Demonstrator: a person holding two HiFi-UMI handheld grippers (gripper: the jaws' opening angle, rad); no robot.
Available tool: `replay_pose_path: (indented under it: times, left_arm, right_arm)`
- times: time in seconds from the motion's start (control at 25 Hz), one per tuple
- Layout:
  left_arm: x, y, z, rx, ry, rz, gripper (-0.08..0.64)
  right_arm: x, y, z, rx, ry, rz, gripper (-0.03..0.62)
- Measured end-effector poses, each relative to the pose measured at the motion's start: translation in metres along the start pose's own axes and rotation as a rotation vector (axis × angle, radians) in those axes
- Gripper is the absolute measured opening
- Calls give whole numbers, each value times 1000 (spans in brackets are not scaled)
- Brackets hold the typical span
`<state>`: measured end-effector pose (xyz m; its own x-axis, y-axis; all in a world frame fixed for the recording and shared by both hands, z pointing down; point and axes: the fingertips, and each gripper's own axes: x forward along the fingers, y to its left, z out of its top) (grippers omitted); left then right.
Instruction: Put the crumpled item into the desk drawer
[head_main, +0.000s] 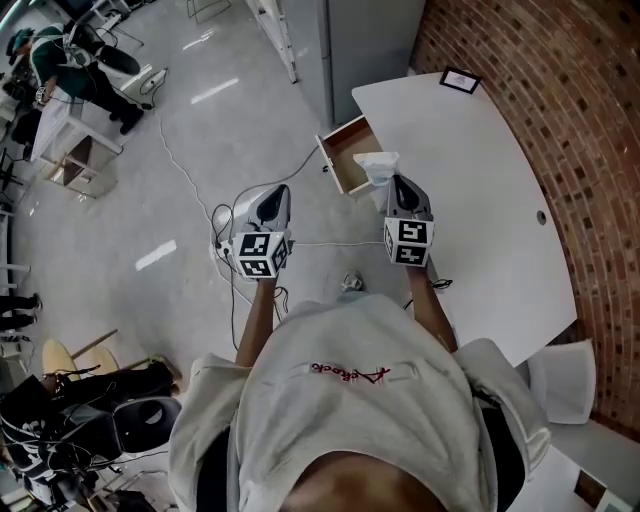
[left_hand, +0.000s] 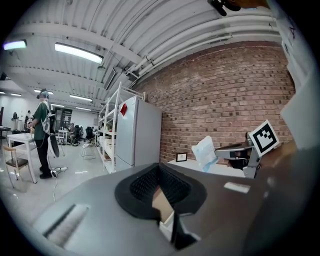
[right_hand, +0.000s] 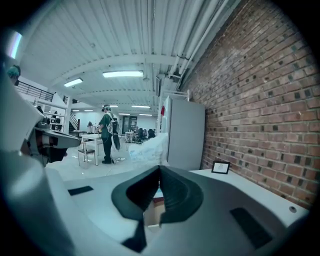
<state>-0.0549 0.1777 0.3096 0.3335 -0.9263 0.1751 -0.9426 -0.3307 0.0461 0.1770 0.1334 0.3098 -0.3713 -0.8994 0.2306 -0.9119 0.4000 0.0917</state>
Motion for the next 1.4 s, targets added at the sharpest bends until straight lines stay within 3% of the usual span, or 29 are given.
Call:
replay_pose_path:
  times: [0.44, 0.88, 1.4]
  left_arm:
    - [71, 20, 10, -8, 21, 57, 9]
    - [98, 28, 0, -19, 59, 80, 9]
    - [148, 60, -9, -46, 83, 20, 9]
  right_arm:
    - [81, -30, 11, -17, 6, 79, 12]
    - [119, -38, 1, -12, 35, 120, 12]
    - [169, -39, -1, -12, 78, 80, 12]
